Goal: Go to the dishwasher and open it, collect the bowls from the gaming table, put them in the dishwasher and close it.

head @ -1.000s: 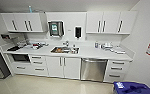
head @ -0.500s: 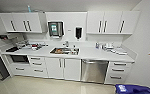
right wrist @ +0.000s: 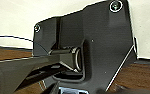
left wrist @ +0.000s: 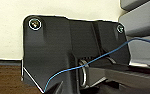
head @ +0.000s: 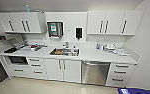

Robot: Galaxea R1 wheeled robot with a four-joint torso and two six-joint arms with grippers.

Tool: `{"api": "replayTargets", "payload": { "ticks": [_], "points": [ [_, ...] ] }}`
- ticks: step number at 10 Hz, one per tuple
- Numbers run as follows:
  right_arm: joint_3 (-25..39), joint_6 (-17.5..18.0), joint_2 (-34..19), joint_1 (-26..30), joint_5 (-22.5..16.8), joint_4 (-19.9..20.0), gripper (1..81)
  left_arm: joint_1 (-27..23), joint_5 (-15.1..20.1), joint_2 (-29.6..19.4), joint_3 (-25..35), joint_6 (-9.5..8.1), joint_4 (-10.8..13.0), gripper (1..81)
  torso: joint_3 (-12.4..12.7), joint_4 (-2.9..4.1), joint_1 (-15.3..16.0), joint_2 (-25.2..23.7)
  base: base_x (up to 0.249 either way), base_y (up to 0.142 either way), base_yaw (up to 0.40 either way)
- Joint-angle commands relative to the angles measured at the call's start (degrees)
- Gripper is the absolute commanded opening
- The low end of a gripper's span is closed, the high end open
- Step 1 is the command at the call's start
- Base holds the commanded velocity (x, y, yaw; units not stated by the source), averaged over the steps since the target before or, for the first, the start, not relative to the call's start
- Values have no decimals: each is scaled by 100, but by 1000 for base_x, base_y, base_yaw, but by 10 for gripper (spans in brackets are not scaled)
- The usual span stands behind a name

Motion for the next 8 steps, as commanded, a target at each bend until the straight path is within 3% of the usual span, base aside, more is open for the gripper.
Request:
{"api": "replayTargets", "payload": {
  "ticks": [1, 8],
  "points": [
    [79, -11, -135, 222, -341, -34, 811, -254, 304, -58, 79, 20, 3, 811, 0, 0, 1, 0, 140, 0, 0],
    [61, -11, -135, 222, -341, -34, 811, -254, 304, -58, 88, 20, 3, 811, 0, 0, 1, 0, 141, 0, 0]
  ]
}}
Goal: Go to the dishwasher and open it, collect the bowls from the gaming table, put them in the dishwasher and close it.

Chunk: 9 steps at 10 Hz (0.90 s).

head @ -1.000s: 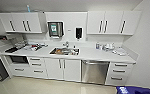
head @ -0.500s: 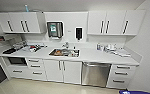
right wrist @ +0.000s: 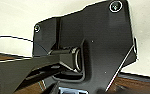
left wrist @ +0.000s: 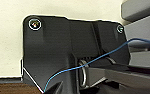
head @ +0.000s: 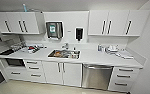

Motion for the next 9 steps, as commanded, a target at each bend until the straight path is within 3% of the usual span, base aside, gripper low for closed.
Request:
{"api": "replayTargets", "payload": {
  "ticks": [1, 9],
  "points": [
    [64, -11, -133, 222, -341, -34, 811, -262, 313, -61, 88, 20, 3, 811, 0, 0, 1, 0, 141, 0, 0],
    [55, -11, -133, 222, -306, -34, 811, -262, 313, -61, 88, 20, -6, 811, 0, 0, 1, 0, 141, 0, 0]
  ]
}}
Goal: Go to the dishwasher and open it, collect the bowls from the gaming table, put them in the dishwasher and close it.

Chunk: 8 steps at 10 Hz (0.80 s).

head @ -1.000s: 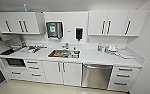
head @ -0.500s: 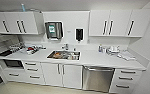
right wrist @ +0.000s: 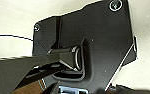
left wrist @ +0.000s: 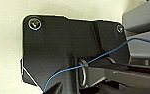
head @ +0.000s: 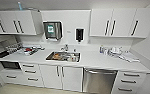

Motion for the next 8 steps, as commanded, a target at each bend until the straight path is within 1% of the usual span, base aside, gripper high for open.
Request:
{"api": "replayTargets", "payload": {
  "ticks": [1, 8],
  "points": [
    [48, -11, -133, 238, -300, -34, 811, -265, 306, -61, 83, 28, -6, 811, 0, 0, 3, 0, 141, 0, 0],
    [48, -11, -124, 238, -300, -34, 811, -265, 315, -61, 83, 29, 3, 811, 2, 0, 3, -2, 146, 0, 0]
  ]
}}
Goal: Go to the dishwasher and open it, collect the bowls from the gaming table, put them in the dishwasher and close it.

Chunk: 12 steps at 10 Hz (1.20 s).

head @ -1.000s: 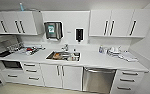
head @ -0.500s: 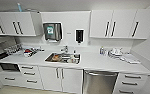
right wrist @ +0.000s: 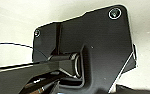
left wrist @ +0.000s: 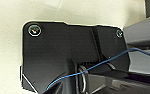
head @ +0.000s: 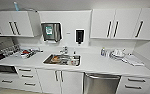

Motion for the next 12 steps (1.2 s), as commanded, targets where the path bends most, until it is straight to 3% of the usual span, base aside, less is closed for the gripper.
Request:
{"api": "replayTargets", "payload": {
  "ticks": [1, 12],
  "points": [
    [68, -13, -126, 172, -363, -34, 811, -191, 334, -49, 72, 28, 11, 811, 0, 0, 1, 0, 156, 0, 0],
    [33, -13, -91, 172, -363, -34, 811, -191, 342, -41, 46, 28, 11, 811, 0, 0, 1, 2, 157, 0, 0]
  ]
}}
